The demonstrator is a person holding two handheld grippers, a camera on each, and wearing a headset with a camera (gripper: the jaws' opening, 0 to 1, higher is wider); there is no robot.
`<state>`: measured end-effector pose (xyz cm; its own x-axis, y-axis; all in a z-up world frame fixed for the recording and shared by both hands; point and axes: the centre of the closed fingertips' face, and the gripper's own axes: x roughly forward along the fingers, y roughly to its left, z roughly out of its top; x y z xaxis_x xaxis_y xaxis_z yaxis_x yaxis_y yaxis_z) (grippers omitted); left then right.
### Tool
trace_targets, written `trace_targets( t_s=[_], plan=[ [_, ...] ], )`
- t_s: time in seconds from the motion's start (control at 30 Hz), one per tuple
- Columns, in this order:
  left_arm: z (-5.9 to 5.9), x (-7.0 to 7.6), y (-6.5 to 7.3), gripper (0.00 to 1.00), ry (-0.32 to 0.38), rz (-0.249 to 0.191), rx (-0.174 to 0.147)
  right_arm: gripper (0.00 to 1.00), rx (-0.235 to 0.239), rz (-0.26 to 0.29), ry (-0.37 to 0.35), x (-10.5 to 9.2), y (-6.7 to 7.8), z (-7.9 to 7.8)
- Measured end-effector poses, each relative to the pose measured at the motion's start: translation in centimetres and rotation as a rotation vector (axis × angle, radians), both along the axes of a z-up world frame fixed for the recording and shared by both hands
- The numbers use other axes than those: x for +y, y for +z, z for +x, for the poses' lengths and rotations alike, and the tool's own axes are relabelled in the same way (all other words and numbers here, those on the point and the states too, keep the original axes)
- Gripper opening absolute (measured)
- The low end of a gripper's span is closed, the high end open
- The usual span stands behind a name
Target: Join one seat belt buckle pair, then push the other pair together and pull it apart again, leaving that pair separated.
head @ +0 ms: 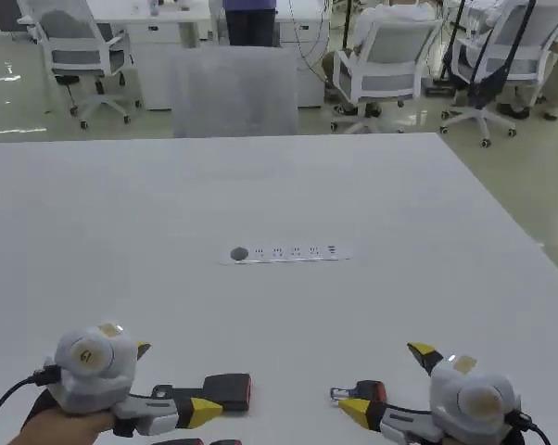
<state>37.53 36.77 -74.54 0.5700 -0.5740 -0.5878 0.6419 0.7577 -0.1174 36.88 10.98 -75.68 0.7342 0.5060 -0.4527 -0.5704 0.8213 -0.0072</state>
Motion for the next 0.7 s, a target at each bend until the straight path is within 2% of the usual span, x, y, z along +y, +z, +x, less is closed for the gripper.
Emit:
trace_targets(
  t_s=[0.07,0.2,0.37,0.43,0.63,0.7],
  plan=[
    [-0.8,0.6,0.5,0.98,0.020,-0.027,-0.009,0.90,-0.010,0.009,-0.002,0.6,0.6,-0.7],
    [-2.3,1.9,1.4,0.98,0.042,-0.040,-0.032,0.91,-0.027,0.021,-0.004,1.8,1.6,-2.2],
    [-4.5,3.4,3.1,0.97,0.059,-0.093,-0.069,0.91,-0.059,0.034,-0.009,2.9,3.2,-4.1],
    [-5.7,3.6,3.5,0.96,0.028,-0.101,-0.073,0.91,-0.075,0.040,-0.013,3.3,4.1,-5.0],
    [-8.1,5.0,3.9,0.97,0.026,-0.116,-0.088,0.91,-0.105,0.041,-0.027,4.0,5.3,-6.9],
    [-9.2,5.1,3.6,0.96,0.015,-0.122,-0.069,0.91,-0.110,0.035,-0.028,4.2,5.4,-7.6]
  ],
)
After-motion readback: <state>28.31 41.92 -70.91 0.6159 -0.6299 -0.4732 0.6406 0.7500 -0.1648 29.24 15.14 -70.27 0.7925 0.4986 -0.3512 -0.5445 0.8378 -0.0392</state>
